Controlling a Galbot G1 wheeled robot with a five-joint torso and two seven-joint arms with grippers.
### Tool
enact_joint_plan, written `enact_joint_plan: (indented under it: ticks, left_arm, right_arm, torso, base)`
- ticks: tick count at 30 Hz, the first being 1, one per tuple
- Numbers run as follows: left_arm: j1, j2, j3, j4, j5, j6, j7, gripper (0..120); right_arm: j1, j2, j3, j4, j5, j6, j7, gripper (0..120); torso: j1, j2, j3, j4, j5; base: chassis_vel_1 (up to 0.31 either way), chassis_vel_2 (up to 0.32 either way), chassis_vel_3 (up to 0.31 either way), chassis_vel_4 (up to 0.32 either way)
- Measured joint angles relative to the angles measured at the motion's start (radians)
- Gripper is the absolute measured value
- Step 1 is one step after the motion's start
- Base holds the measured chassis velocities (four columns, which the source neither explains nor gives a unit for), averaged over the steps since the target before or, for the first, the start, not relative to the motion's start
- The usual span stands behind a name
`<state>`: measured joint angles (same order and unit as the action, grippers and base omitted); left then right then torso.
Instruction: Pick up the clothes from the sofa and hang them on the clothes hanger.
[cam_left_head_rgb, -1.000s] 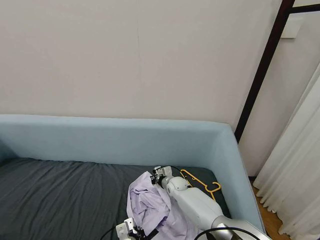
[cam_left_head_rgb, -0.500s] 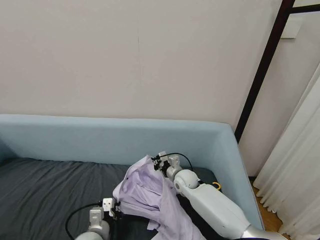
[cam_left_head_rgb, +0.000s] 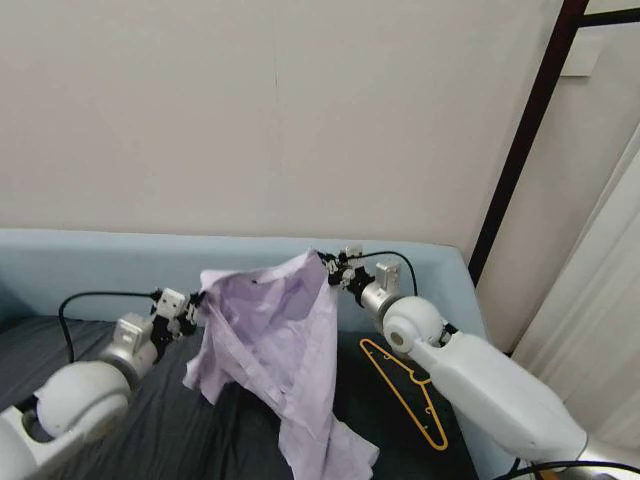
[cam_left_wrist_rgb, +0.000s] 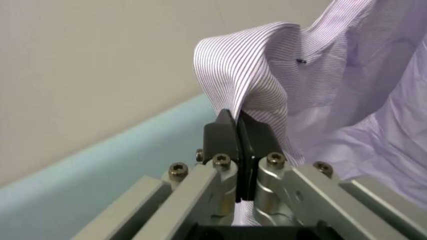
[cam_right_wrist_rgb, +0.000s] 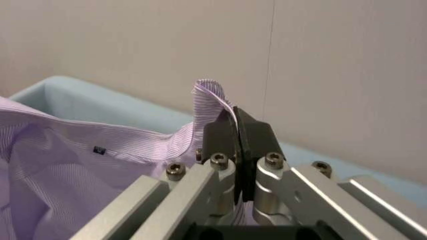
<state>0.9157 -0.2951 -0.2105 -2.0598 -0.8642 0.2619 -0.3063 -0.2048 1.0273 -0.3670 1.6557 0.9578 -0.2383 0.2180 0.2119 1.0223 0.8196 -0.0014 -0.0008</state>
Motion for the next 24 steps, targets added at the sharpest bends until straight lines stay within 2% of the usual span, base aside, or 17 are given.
enact_joint_plan:
  ticks: [1,2,6,13,18,21,23,24]
  left_arm:
    - [-0.025,0.028,0.001,0.0,-0.021,0.0,0.001,0]
    - [-0.025,0.028,0.001,0.0,-0.021,0.0,0.001,0]
    - [-0.125,0.125,0.0,0.019,-0.097,-0.012,0.001,0]
    - [-0.222,0.188,0.002,0.03,-0.148,-0.038,0.035,0]
    - [-0.151,0.226,-0.057,-0.053,-0.146,-0.054,0.023,0]
    - [-0.118,0.233,-0.117,-0.148,-0.168,-0.038,-0.004,0]
    - [-0.106,0.237,-0.133,-0.167,-0.171,-0.033,-0.008,0]
    - [-0.091,0.246,-0.156,-0.196,-0.173,-0.026,-0.015,0]
  right_arm:
    - [0.033,0.005,-0.005,-0.012,0.008,0.002,0.0,0]
    - [0.033,0.005,-0.005,-0.012,0.008,0.002,0.0,0]
    - [0.186,0.063,-0.037,-0.112,0.032,0.028,-0.026,0]
    - [0.299,0.072,-0.078,-0.145,0.033,0.079,-0.09,0]
    - [0.251,-0.003,-0.073,-0.022,0.054,0.079,-0.088,0]
    - [0.163,-0.107,-0.031,0.152,0.084,0.051,-0.034,0]
    - [0.146,-0.132,-0.019,0.193,0.094,0.045,-0.016,0]
    - [0.114,-0.19,0.006,0.278,0.125,0.033,0.03,0]
  torso:
    - [0.0,0.0,0.0,-0.0001,0.0001]
    - [0.0,0.0,0.0,-0.0001,0.0001]
    - [0.0,0.0,0.0,0.0007,-0.0003]
    - [0.0,0.0,0.0,0.0002,-0.0003]
    - [0.0,0.0,0.0,0.0004,0.0]
    - [0.0,0.0,0.0,-0.0005,0.0008]
    - [0.0,0.0,0.0,-0.0005,0.0009]
    - [0.0,0.0,0.0,-0.0005,0.0009]
  base:
    - [0.0,0.0,0.0,0.0]
    - [0.0,0.0,0.0,0.0]
    - [0.0,0.0,0.0,0.0]
    - [0.0,0.0,0.0,0.0]
    - [0.0,0.0,0.0,0.0]
    - [0.0,0.0,0.0,0.0]
    - [0.0,0.0,0.0,0.0]
    - [0.0,0.0,0.0,0.0]
